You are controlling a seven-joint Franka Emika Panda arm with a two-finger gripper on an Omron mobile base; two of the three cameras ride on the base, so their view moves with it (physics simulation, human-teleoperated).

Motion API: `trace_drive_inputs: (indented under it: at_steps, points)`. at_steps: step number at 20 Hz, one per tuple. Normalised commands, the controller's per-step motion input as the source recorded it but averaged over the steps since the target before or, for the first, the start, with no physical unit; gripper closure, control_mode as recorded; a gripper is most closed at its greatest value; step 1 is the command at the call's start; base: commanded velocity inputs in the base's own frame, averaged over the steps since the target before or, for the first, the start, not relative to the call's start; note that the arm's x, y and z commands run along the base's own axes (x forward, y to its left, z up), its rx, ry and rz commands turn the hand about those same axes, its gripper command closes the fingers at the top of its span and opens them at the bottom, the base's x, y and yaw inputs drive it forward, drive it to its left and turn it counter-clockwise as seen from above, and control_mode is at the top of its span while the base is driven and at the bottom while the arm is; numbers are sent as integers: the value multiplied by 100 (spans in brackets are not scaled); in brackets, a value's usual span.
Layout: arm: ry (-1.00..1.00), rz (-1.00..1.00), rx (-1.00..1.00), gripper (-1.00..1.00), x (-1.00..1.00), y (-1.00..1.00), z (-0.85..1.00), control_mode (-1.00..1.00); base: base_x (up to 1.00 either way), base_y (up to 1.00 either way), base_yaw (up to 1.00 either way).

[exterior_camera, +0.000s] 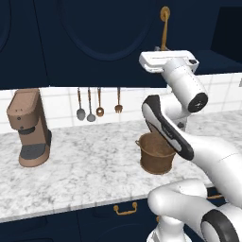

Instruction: Open the cabinet, pick up the bread from the cabinet and place it in the basket. Then move the basket to the dining counter.

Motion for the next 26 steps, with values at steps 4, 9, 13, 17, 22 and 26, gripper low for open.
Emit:
trace_drive_inputs:
  at_steps: [4,9,13,17,22,26]
  points:
    - [12,0,-2,100,-100,71,13,-100,0,0,0]
    - [13,0,-4,100,-100,86,9,-100,0,0,0]
    - [13,0,-5,100,-100,93,7,-100,0,0,0]
    - [12,0,-5,100,-98,94,7,-100,0,0,0]
    - [12,0,-5,100,-78,96,8,-100,0,0,0]
    - [12,0,-6,100,-41,99,10,-100,0,0,0]
